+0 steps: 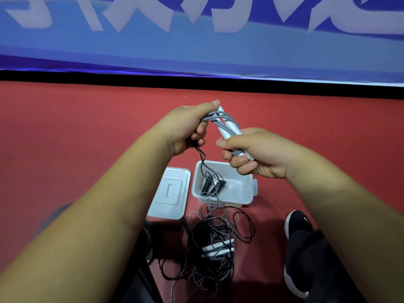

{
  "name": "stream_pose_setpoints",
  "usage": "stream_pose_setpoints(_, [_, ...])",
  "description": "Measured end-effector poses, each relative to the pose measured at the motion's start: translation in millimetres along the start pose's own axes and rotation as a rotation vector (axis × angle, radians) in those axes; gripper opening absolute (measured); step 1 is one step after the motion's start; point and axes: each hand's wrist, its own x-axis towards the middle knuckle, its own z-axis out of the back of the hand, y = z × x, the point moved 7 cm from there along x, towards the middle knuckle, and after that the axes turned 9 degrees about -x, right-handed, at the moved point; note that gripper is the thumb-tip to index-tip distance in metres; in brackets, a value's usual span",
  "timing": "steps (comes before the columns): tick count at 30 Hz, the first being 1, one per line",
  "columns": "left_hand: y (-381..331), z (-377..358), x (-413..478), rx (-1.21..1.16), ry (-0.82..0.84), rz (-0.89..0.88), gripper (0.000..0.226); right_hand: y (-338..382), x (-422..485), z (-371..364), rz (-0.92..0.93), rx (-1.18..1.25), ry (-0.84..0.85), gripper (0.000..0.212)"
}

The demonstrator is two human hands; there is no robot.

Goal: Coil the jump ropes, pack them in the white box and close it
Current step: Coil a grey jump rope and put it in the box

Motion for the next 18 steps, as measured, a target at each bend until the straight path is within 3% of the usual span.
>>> stream_pose_setpoints(6, [-2, 4, 3, -0.034, -0.068, -0.032, 0.03, 7, -4, -8, 0.008, 0.176, 0.104, 0.037])
stream_pose_setpoints(12, [-3, 4, 5, -0.107, -0.061, -0.016, 0.038, 11, -3, -2, 0.078, 0.053, 0.017, 0.028])
stream_pose_setpoints(18, [1, -2, 7, -0.112, 0.007, 0.069, 0.047, 9, 2, 6, 0.078, 0.207, -0.061, 0.021])
